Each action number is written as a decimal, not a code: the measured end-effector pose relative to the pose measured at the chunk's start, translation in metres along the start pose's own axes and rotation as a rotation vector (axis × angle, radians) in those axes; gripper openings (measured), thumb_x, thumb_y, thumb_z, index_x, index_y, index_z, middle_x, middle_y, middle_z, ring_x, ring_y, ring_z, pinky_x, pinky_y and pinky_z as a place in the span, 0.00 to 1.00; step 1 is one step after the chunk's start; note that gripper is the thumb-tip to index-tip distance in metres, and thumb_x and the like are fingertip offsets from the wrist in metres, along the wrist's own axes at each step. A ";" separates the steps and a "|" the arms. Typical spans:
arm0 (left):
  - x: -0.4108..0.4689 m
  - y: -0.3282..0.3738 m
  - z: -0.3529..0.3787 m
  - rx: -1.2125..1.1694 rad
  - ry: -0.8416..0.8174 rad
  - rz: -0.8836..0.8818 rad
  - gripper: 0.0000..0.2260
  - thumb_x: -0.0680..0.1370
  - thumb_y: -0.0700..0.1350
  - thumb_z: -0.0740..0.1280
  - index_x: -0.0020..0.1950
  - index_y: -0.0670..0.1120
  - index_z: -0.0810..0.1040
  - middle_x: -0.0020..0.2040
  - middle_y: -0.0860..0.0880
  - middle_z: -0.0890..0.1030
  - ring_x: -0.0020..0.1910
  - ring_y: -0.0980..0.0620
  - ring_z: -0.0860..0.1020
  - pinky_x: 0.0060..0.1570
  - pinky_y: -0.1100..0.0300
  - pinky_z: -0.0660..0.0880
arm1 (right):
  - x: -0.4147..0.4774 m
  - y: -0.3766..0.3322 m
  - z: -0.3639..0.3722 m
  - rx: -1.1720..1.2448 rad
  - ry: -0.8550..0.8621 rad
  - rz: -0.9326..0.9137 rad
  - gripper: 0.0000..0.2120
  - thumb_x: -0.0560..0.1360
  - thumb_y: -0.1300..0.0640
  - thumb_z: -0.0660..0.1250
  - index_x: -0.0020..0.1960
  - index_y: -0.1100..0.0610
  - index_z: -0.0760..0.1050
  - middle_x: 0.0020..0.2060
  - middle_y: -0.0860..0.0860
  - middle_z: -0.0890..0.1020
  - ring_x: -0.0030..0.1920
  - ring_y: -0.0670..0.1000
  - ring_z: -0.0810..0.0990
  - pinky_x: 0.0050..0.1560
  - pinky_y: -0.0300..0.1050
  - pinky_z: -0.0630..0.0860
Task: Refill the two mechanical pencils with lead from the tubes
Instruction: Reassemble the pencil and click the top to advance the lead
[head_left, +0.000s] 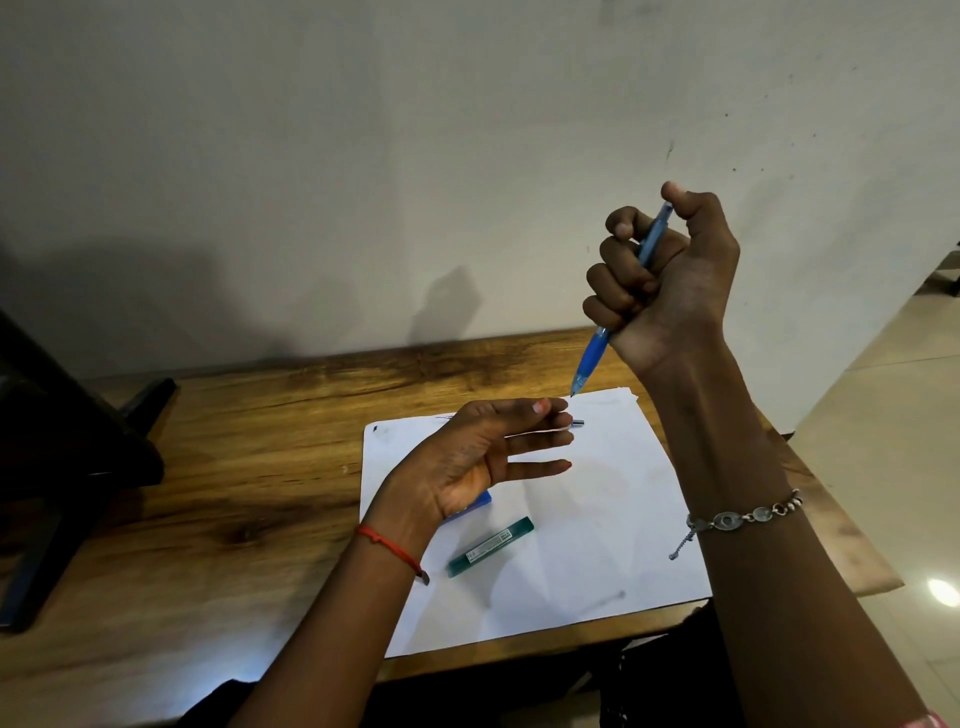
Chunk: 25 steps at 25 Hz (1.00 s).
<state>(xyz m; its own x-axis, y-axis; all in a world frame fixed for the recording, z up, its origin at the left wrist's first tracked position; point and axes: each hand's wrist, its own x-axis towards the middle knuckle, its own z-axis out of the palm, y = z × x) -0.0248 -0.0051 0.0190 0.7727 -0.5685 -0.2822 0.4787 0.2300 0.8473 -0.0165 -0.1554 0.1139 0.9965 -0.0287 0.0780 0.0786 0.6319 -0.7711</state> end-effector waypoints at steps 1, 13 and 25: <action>0.000 0.000 0.001 0.001 -0.004 0.002 0.07 0.76 0.39 0.63 0.48 0.41 0.81 0.39 0.48 0.84 0.40 0.52 0.83 0.42 0.54 0.82 | 0.000 0.000 0.000 0.001 0.000 0.003 0.21 0.77 0.48 0.49 0.30 0.56 0.65 0.16 0.46 0.57 0.18 0.44 0.52 0.22 0.33 0.50; 0.002 -0.003 0.007 -0.014 -0.010 0.010 0.09 0.76 0.41 0.63 0.43 0.44 0.83 0.38 0.49 0.84 0.38 0.52 0.83 0.40 0.54 0.82 | 0.002 0.001 -0.001 -0.016 0.002 0.033 0.22 0.77 0.45 0.50 0.31 0.57 0.66 0.16 0.46 0.57 0.18 0.44 0.52 0.23 0.33 0.49; 0.002 -0.004 0.009 -0.008 -0.012 0.013 0.09 0.76 0.41 0.62 0.42 0.44 0.82 0.37 0.50 0.84 0.37 0.53 0.83 0.39 0.54 0.82 | 0.002 0.000 -0.002 -0.023 0.013 0.026 0.20 0.76 0.48 0.48 0.30 0.56 0.65 0.17 0.46 0.56 0.19 0.44 0.52 0.24 0.34 0.49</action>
<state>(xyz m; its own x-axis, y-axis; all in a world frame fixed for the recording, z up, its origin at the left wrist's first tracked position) -0.0289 -0.0139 0.0190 0.7740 -0.5748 -0.2655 0.4717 0.2438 0.8474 -0.0146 -0.1571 0.1133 0.9985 -0.0232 0.0496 0.0534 0.6149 -0.7868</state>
